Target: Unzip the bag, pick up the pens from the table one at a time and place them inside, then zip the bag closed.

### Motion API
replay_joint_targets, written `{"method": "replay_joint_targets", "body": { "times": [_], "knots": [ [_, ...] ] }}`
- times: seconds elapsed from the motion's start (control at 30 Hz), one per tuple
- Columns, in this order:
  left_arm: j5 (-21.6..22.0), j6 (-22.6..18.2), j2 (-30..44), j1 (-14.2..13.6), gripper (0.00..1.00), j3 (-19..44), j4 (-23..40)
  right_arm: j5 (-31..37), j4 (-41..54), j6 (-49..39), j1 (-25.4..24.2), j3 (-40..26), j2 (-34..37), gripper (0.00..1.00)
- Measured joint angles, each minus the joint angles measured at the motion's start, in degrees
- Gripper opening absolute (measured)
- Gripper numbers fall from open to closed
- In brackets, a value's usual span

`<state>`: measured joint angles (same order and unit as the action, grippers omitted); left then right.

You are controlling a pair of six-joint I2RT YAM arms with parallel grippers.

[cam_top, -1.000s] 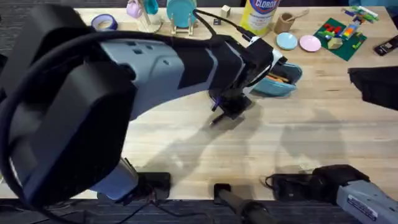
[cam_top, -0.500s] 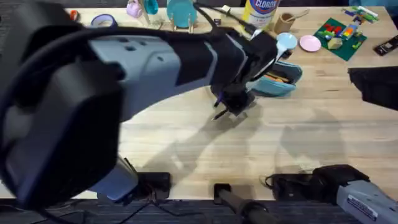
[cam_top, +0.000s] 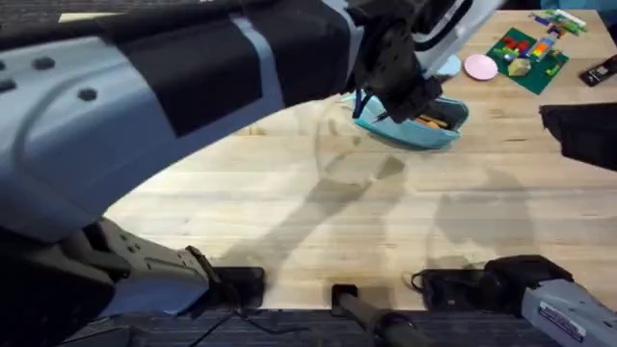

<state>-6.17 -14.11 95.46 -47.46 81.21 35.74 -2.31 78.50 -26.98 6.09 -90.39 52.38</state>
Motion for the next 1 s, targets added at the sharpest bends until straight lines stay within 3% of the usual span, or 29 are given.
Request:
{"method": "replay_joint_targets", "body": {
  "times": [0.1, 0.43, 0.67, 1.0],
  "knots": [
    [-4.39, -10.4, 0.0, -0.02, 0.042, 0.0, -2.97, -0.02, 0.0, 0.0, 0.0, 0.02, 0.0, 0.998],
    [-14.36, -36.35, 0.26, -0.07, 0.042, 0.0, -6.94, -0.02, 0.0, 0.0, 0.0, 0.02, 0.0, 0.996],
    [-19.06, -42.12, 3.19, 0.42, 0.042, 0.02, -10.99, 0.0, 0.0, 0.0, 0.0, 0.02, 0.02, 0.996],
    [-19.83, -43.41, 8.48, 1.38, 0.042, 0.02, -11.31, -0.01, 0.0, 0.0, 0.0, 0.02, 0.02, 0.997]
  ]
}}
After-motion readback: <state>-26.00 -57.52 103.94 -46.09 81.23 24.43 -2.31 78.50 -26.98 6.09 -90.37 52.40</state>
